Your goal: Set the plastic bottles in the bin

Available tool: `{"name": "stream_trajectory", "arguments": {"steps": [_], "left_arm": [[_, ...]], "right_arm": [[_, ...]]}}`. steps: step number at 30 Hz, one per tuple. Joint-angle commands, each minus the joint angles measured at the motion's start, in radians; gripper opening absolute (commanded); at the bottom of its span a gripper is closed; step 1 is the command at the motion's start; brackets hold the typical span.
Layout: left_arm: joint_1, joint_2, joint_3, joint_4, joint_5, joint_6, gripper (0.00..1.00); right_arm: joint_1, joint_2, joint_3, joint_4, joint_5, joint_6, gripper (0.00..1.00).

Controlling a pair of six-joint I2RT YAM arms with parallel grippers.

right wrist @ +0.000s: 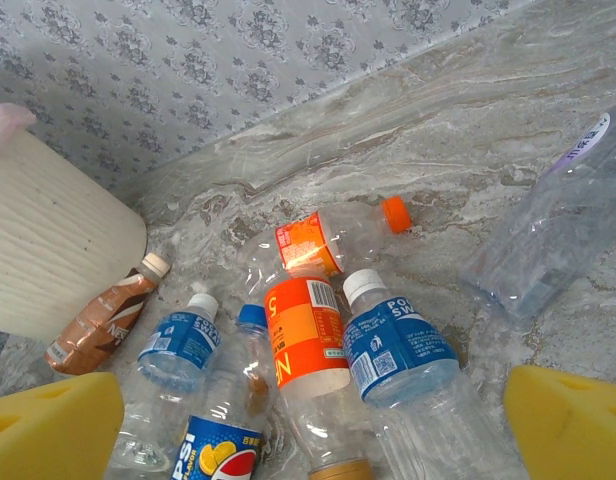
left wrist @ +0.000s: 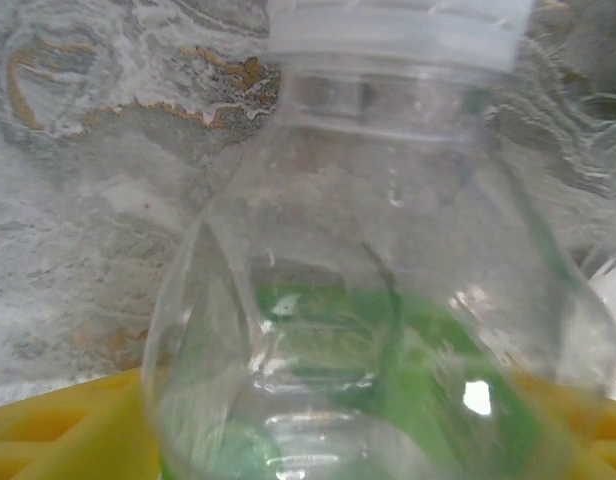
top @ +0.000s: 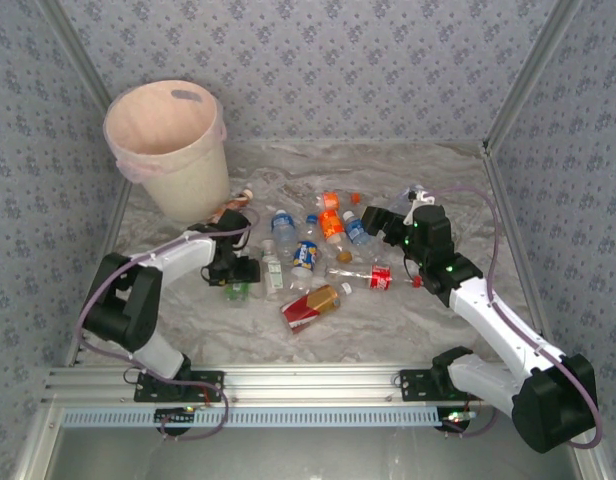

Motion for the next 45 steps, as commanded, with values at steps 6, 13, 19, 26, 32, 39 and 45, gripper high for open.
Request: {"name": "stream_trajectory", "arguments": {"steps": [6, 13, 19, 26, 32, 39, 45], "left_arm": [[-0.005, 0.028, -0.033, 0.046, -0.045, 0.003, 0.66], [0.003, -0.032, -0.058, 0.066, -0.049, -0.006, 0.58], [0.019, -0.078, -0.070, 0.053, -0.100, -0.034, 0.53], [0.021, -0.169, -0.067, 0.065, -0.068, -0.046, 0.50], [0.023, -0.284, -0.046, 0.097, -0.024, -0.045, 0.50], [0.023, -0.362, 0.004, 0.205, 0.040, -0.056, 0.50], [0.021, -0.351, 0.074, 0.362, 0.088, -0.077, 0.50]], "right_arm": [[-0.005, 0.004, 0.012, 0.002, -0.002, -0.012, 1.00], [-0.005, 0.006, 0.005, 0.014, 0.002, -0.012, 1.00], [-0.005, 0.006, 0.009, 0.023, 0.004, -0.052, 1.00], [0.042, 0.012, 0.020, 0.065, -0.043, -0.164, 1.00], [0.126, 0.043, 0.016, 0.173, -0.079, -0.296, 1.00], [0.197, 0.083, 0.002, 0.307, -0.099, -0.381, 1.00], [0.216, 0.098, -0.008, 0.366, -0.086, -0.381, 1.00]]}}
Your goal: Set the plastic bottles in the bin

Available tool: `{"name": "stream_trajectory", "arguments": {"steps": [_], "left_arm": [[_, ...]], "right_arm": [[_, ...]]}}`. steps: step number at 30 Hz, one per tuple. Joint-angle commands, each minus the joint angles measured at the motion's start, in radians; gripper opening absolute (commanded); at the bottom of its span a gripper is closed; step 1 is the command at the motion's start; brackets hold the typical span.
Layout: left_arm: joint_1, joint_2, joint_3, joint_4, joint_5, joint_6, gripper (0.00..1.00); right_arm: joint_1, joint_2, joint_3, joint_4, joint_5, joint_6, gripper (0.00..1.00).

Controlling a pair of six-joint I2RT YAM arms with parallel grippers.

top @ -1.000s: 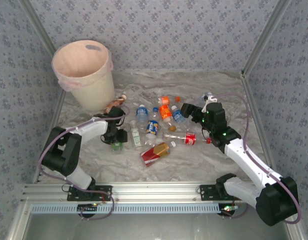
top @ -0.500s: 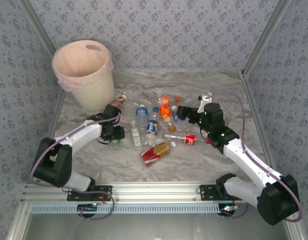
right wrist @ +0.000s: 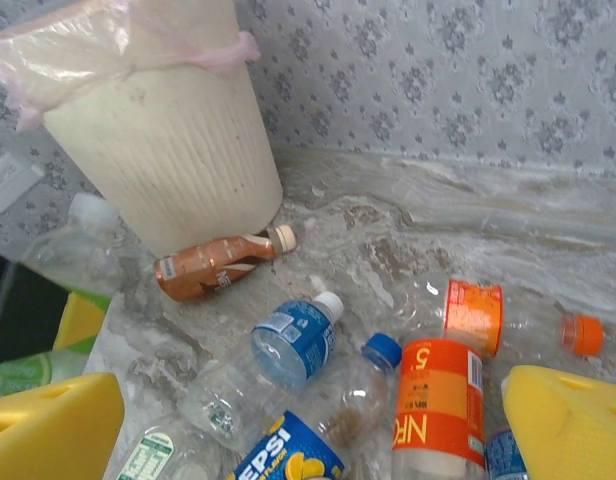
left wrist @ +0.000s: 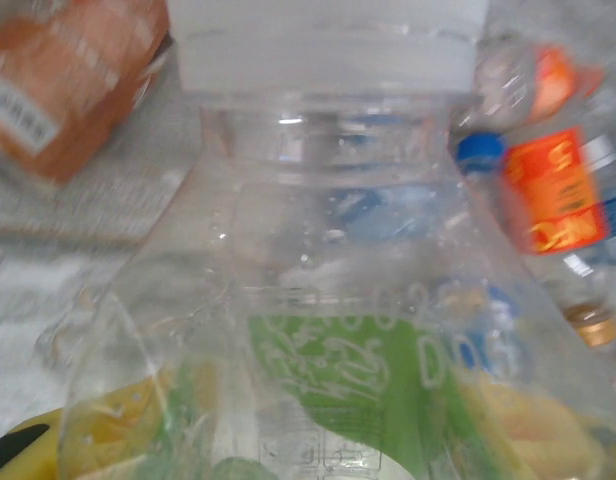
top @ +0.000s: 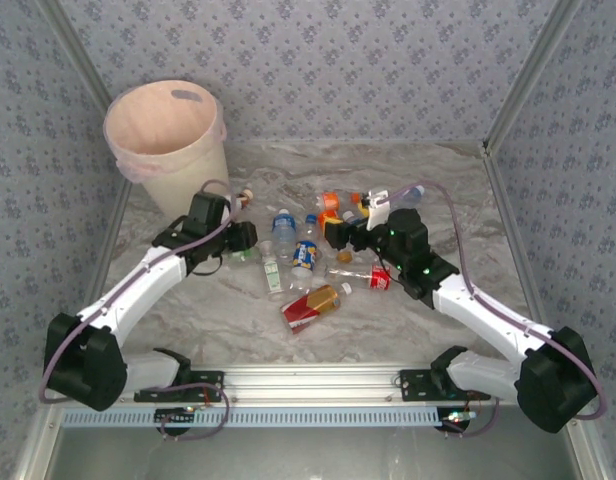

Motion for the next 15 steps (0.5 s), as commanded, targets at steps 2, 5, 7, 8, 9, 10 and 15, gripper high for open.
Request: {"name": "stream_trajectory", "arguments": {"steps": [2, 5, 7, 8, 9, 10, 15], "left_arm": [[0.001, 0.018, 0.089, 0.157, 0.071, -0.007, 0.49], [0.001, 0.049, 0.151, 0.200, 0.129, 0.006, 0.49], [0.002, 0.067, 0.200, 0.221, 0.163, 0.020, 0.49], [0.001, 0.073, 0.222, 0.232, 0.173, 0.026, 0.49], [0.001, 0.077, 0.250, 0.243, 0.181, 0.032, 0.49], [0.002, 0.083, 0.282, 0.249, 0.184, 0.038, 0.49], [0.004, 0.121, 0.435, 0.214, 0.167, 0.094, 0.49]], "right_arm": [[0.011, 0.005, -0.011, 0.086, 0.011, -0.030, 1.00], [0.016, 0.004, -0.011, 0.098, 0.035, -0.029, 1.00], [0.019, 0.001, -0.013, 0.111, 0.052, -0.029, 1.00], [0.018, -0.003, -0.018, 0.122, 0.057, -0.028, 1.00], [0.020, -0.004, -0.025, 0.136, 0.064, -0.029, 1.00], [0.021, -0.005, -0.033, 0.156, 0.075, -0.027, 1.00], [0.022, -0.014, -0.068, 0.222, 0.110, -0.027, 1.00]]}}
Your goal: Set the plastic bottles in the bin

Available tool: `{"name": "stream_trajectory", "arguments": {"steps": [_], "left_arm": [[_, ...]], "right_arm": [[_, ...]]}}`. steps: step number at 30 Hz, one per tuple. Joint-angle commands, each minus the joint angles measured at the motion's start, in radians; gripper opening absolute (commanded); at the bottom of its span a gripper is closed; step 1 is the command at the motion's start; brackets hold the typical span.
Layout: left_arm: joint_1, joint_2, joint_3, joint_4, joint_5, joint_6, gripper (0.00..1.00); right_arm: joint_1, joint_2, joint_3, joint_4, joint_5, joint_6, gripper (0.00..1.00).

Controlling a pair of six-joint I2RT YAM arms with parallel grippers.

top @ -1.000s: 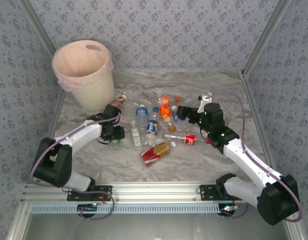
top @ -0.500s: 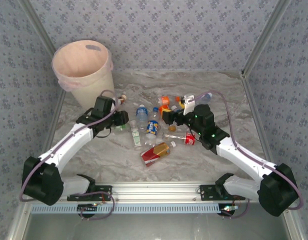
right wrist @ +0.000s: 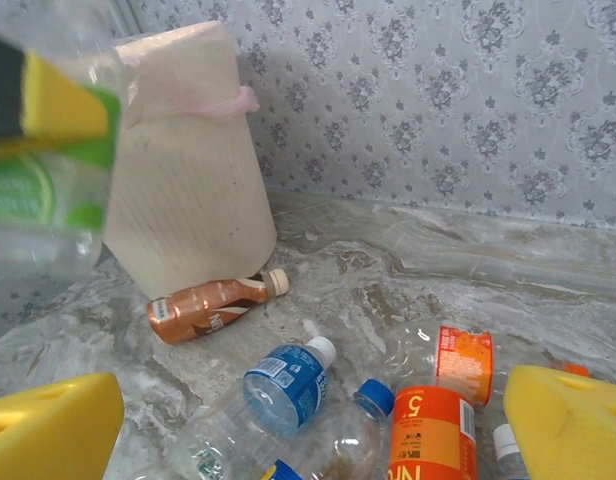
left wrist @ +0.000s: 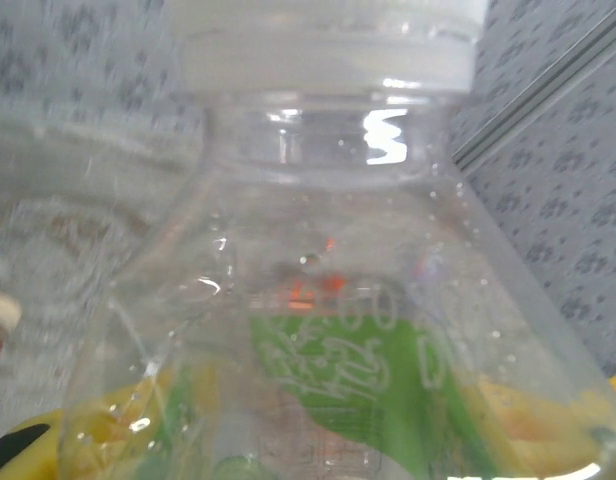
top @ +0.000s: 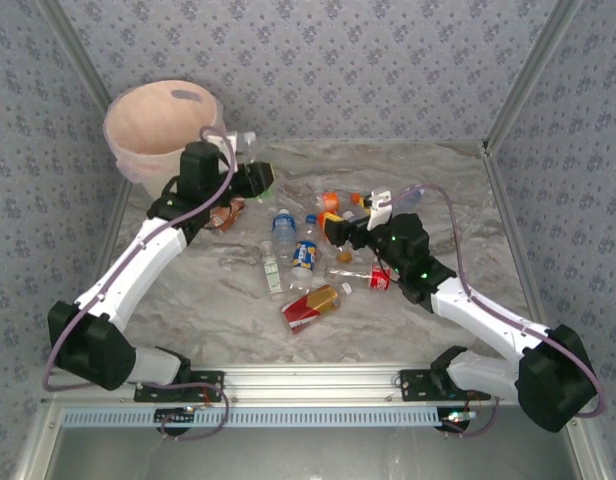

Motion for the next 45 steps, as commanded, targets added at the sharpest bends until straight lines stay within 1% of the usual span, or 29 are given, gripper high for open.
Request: {"name": "stream_trajectory", "arguments": {"steps": [1, 9, 12, 17, 19, 21, 26, 29, 32, 39, 43, 45], "left_arm": [[0.006, 0.011, 0.091, 0.035, 0.007, 0.062, 0.49], [0.052, -0.015, 0.189, 0.069, -0.018, 0.101, 0.49], [0.069, -0.025, 0.239, 0.066, -0.051, 0.127, 0.49], [0.102, -0.032, 0.268, 0.116, -0.221, 0.168, 0.49], [0.130, -0.026, 0.269, 0.146, -0.267, 0.178, 0.49], [0.169, -0.011, 0.280, 0.159, -0.284, 0.181, 0.49], [0.296, 0.057, 0.340, 0.105, -0.220, 0.139, 0.49], [0.344, 0.110, 0.396, 0.046, -0.199, 0.157, 0.49], [0.390, 0.165, 0.461, -0.044, -0.136, 0.161, 0.50], [0.434, 0.260, 0.510, -0.165, -0.150, 0.227, 0.50], [0.438, 0.282, 0.496, -0.173, -0.141, 0.243, 0.50], [0.438, 0.300, 0.504, -0.202, -0.138, 0.245, 0.51]], "right_arm": [[0.006, -0.017, -0.015, 0.076, 0.042, -0.018, 1.00], [0.007, -0.033, -0.025, 0.077, 0.061, -0.018, 1.00], [0.009, -0.038, -0.027, 0.076, 0.077, -0.008, 1.00], [0.008, -0.050, -0.033, 0.068, 0.113, 0.010, 1.00], [0.007, -0.059, -0.037, 0.063, 0.117, 0.013, 1.00], [0.008, -0.066, -0.038, 0.056, 0.120, 0.014, 1.00], [0.007, -0.074, -0.038, 0.042, 0.131, 0.017, 1.00], [0.007, -0.072, -0.032, 0.034, 0.135, 0.017, 1.00], [0.007, -0.073, -0.024, 0.021, 0.150, 0.020, 1.00], [0.007, -0.080, -0.014, -0.016, 0.165, 0.033, 1.00], [0.007, -0.078, -0.001, -0.042, 0.170, 0.042, 1.00], [0.007, -0.078, 0.001, -0.051, 0.173, 0.047, 1.00]]}}
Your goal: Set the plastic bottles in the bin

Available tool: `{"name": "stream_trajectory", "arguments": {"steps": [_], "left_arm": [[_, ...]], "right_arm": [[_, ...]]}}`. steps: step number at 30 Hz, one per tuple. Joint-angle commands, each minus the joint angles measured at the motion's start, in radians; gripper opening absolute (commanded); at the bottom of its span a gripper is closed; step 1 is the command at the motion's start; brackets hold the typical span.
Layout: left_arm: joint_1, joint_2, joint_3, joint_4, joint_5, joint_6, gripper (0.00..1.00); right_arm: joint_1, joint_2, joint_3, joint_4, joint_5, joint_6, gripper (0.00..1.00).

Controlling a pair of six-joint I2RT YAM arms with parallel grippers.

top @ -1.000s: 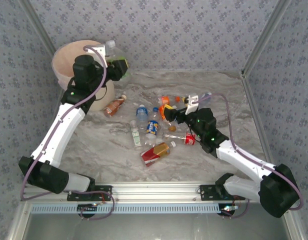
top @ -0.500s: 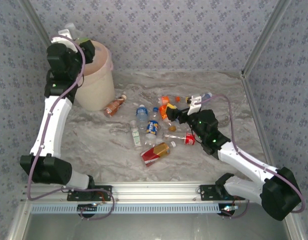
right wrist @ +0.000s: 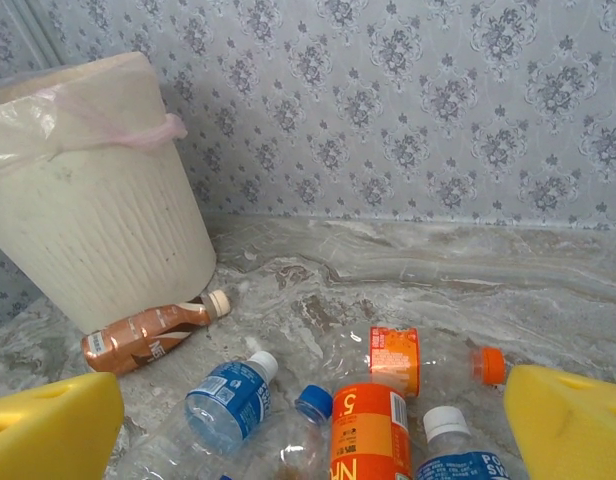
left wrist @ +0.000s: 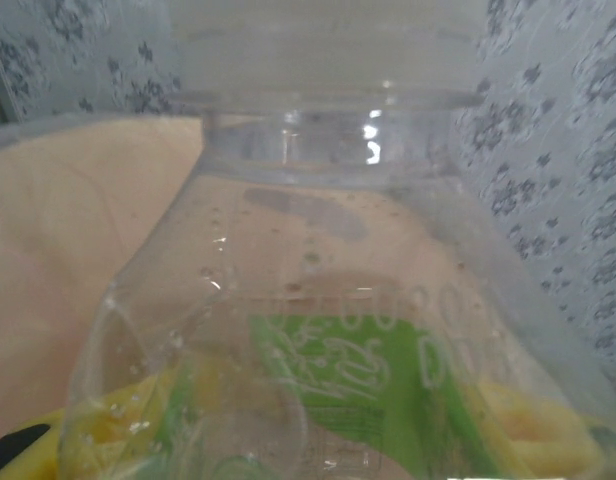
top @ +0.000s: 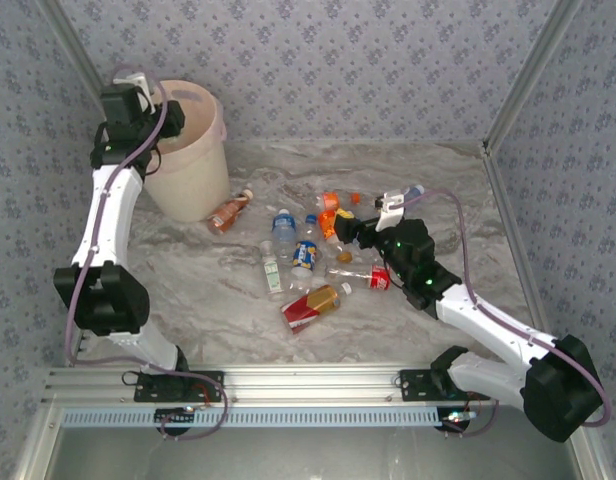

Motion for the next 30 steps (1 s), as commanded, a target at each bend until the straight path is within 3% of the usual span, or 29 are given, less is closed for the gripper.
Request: {"name": "stream_trajectory", "arguments": {"steps": [1, 8, 15, 22, 30], "left_arm": [[0.003, 0.017, 0.050, -0.057, 0.024, 0.025, 0.52], [0.004, 0.099, 0.162, -0.233, -0.008, -0.095, 0.58], [0.002, 0.139, 0.195, -0.297, 0.003, -0.137, 0.60], [-0.003, 0.181, 0.259, -0.364, 0.057, -0.165, 0.72], [-0.019, 0.144, 0.283, -0.365, 0.084, -0.157, 0.82]], "right_arm": [[0.007, -0.018, 0.035, -0.029, 0.026, 0.025, 1.00], [0.007, -0.015, 0.037, -0.051, 0.041, 0.040, 1.00], [0.006, -0.013, 0.037, -0.073, 0.045, 0.039, 1.00], [0.007, -0.007, 0.035, -0.081, 0.050, 0.040, 1.00], [-0.037, -0.012, 0.060, -0.270, 0.161, 0.140, 1.00]]}}
